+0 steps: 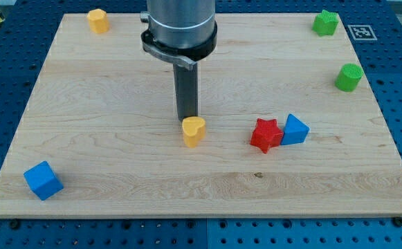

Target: Move the yellow heart towards bottom right

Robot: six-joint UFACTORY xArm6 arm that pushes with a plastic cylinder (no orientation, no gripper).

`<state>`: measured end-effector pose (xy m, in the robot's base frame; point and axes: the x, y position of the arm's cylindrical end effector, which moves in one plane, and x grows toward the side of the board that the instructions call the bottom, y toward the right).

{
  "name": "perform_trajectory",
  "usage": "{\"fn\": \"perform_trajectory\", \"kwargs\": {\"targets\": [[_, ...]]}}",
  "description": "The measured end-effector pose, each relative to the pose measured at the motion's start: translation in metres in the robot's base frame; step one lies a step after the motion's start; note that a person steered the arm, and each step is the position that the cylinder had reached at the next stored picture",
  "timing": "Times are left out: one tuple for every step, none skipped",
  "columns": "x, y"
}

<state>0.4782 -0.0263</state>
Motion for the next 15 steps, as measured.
{"fn": "perform_trajectory", "kwargs": {"targets": [[0.027, 0.000], [0.048, 0.000], [0.066, -0.002], [0.078, -0.005], [0.085, -0.009], [0.086, -0.009], [0.086, 0.001], [0.086, 0.030], [0.086, 0.061], [0.086, 0.091], [0.086, 0.119], [0.089, 0.122], [0.101, 0.122], [0.101, 0.122], [0.109, 0.122]]}}
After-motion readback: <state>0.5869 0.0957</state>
